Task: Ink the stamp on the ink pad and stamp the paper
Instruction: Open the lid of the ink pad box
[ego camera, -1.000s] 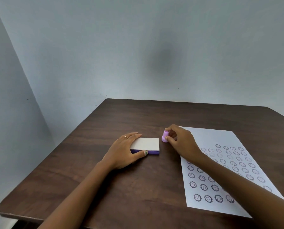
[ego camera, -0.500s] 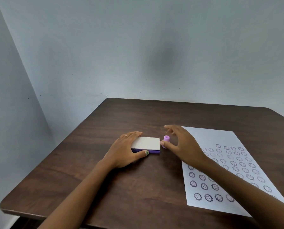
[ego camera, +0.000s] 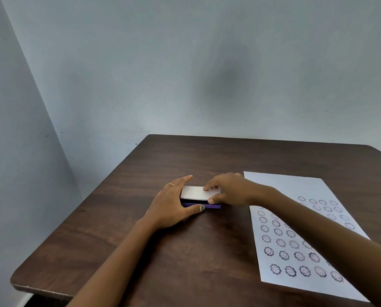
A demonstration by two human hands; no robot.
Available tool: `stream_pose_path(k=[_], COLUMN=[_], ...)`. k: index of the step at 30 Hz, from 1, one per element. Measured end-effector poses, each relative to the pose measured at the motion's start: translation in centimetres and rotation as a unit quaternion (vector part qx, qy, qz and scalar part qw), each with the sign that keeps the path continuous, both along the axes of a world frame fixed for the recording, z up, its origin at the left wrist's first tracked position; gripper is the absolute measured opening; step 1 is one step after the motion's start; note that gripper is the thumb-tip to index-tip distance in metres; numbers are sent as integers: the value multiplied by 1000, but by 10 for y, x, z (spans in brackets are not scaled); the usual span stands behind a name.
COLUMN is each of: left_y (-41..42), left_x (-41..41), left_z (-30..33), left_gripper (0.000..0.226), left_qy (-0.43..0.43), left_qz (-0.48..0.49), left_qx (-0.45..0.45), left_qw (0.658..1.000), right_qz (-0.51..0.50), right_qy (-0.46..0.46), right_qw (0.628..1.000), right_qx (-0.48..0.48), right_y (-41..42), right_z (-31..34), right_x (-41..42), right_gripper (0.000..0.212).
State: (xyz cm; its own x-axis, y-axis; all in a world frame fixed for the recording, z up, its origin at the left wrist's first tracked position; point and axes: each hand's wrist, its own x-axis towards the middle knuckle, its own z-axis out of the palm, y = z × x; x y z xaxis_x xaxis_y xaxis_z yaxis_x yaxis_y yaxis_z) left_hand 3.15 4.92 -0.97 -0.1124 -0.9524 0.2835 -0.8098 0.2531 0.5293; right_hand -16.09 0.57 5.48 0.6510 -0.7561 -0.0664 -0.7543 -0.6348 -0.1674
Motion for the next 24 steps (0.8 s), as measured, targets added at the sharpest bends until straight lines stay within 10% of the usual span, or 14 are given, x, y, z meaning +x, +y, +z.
stream_pose_path(k=[14,24], left_y=[0,0], left_x=[-1,-1], left_z=[0,1], left_gripper=[115,110], left_qy=[45,20], left_qz=[6,15], left_qx=[16,20], left_qw=[999,999], right_qz=[-39,-97], right_qy=[-210,-202], right_qw=[977,973], right_qx=[21,55], right_y=[-28,-45], right_z=[12,0], right_x=[8,13], right_gripper=[25,29])
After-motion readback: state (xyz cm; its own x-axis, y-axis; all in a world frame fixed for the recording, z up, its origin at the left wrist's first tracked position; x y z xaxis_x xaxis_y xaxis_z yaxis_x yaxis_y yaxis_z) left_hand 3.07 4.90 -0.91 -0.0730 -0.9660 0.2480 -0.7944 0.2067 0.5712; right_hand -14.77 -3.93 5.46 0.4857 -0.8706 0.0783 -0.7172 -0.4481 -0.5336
